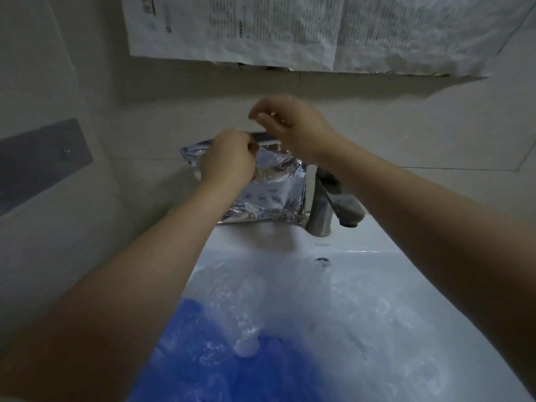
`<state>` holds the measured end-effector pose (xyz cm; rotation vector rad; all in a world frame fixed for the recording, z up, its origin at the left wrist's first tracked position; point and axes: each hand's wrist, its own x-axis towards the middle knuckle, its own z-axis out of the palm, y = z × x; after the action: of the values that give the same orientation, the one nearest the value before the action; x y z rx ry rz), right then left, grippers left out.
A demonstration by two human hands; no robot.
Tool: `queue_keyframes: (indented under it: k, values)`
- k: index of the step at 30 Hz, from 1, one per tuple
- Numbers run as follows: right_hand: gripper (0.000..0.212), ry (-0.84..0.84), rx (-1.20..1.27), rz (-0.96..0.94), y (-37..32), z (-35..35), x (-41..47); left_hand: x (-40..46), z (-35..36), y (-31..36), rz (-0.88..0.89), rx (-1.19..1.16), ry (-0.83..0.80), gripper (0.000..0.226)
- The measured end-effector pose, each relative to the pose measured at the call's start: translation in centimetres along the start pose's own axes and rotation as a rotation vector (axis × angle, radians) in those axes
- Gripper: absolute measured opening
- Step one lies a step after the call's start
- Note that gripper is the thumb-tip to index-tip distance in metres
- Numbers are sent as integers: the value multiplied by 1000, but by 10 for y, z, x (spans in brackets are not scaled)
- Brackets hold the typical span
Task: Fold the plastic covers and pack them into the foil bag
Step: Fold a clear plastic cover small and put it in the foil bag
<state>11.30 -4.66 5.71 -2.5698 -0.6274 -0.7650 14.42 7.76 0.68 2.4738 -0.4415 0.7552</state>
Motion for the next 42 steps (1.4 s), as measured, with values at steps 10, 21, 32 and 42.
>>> queue_keyframes:
  k: [10,21,32,42]
  values:
    - [26,-655,-48,-12,-16,1,-139,-26,8,8,23,-222,112,40]
    - [22,-508,-393,413,12,44,-212,-107,-1,53,-1,-447,-323,17]
    - [30,105,649,849,24,-36,-241,-163,27,88,-66,-468,-460,12]
    - [20,467,462,676,32,-26,-273,-179,39,83,-698,-960,-364,28]
